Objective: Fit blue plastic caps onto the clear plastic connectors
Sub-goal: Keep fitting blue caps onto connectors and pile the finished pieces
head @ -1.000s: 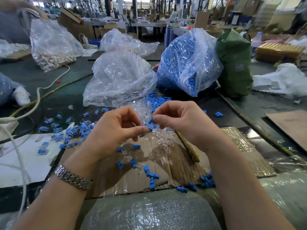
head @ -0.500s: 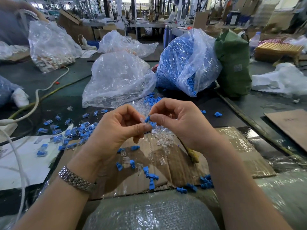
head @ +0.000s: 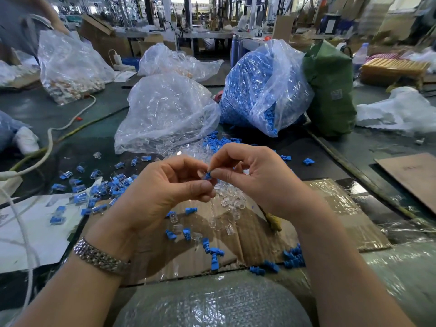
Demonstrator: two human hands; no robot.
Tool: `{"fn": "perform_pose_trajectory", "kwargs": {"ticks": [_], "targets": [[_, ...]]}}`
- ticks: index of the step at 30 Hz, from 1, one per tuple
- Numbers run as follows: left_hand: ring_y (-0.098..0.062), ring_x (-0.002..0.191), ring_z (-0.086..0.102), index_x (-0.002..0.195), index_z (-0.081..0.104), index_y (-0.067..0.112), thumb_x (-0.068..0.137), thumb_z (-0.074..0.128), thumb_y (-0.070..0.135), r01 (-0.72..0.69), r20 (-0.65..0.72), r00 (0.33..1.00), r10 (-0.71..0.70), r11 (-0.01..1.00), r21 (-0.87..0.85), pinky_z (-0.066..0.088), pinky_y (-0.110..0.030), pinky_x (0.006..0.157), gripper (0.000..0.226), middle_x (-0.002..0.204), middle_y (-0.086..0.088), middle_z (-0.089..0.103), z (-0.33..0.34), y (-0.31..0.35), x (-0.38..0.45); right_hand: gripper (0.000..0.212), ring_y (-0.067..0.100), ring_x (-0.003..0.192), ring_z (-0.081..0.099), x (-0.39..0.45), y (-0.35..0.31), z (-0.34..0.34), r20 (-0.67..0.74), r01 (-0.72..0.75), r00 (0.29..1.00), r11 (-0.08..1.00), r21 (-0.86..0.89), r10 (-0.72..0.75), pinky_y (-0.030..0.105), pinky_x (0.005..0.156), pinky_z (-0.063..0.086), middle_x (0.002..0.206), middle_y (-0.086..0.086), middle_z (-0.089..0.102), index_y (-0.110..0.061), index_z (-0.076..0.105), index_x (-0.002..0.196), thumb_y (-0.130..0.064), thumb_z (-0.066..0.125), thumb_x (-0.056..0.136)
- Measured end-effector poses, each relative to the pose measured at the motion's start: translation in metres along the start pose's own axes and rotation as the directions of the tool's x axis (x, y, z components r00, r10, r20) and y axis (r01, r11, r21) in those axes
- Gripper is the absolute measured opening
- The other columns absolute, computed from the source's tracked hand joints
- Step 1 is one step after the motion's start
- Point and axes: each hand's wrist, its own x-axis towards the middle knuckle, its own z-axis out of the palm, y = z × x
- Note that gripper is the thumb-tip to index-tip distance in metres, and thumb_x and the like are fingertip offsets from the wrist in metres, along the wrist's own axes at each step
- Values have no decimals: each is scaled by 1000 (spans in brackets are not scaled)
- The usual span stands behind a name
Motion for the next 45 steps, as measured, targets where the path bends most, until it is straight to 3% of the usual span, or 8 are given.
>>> {"fn": "perform_pose_trajectory", "kwargs": {"ticks": [10,16,29,36,38,40,42,45], "targets": [[-30,80,77,94,78,11,75,80,13,-33,-116,992,49,990,136,60,-25,70,19,91,-16,78,5,0,3,5,14,83,62,5,7,6,-72,65,995,991,-116,-74,20,74,46,89,-5,66,-14,71,94,-10,73,92],[-32,84,76,96,78,1,72,76,12,34,-112,993,-40,998,-55,60,-26,70,27,96,-24,76,1,4,0,3,12,80,59,4,7,8,-83,53,995,992,-112,-62,20,72,44,86,-10,64,-16,68,94,-14,69,95],[-27,83,77,88,82,13,60,82,24,-13,-136,991,10,1000,-19,60,-25,73,30,91,-18,78,3,-1,2,6,15,83,57,5,7,10,-74,89,992,978,-187,-104,34,75,49,88,-7,61,-14,65,93,-9,68,94],[-30,91,76,93,81,11,66,81,22,-12,-104,995,7,999,-47,60,-27,77,30,100,-19,77,0,-1,2,19,4,84,60,1,6,-4,-162,-139,980,983,-117,119,15,72,47,92,-13,64,-25,63,107,-36,70,93],[-30,91,76,92,81,12,69,80,19,-30,-115,993,23,998,-61,60,-27,76,24,101,-19,77,-1,-2,2,38,7,94,58,-2,16,-17,-226,-393,915,864,-315,334,23,82,49,103,-12,59,-24,57,112,-53,68,89],[-31,92,76,92,81,12,74,77,12,-40,-132,991,30,996,-77,60,-28,76,18,102,-20,76,-3,-4,4,59,23,113,52,-6,24,-23,-202,-597,777,596,-537,596,40,97,47,120,2,52,-17,53,119,-63,68,84],[-33,93,76,93,80,11,76,75,7,-33,-159,987,16,994,-106,60,-28,75,18,103,-21,76,-5,-5,6,66,31,114,49,-6,29,-21,-158,-629,649,408,-662,745,42,93,46,122,11,50,-12,52,113,-66,71,80],[-33,94,75,93,80,9,75,75,8,-13,-169,986,-10,991,-135,60,-28,75,19,104,-22,76,-7,-6,7,53,29,97,45,-4,31,-16,-156,-604,638,364,-709,754,35,75,39,104,12,50,-14,47,83,-60,72,83]]}}
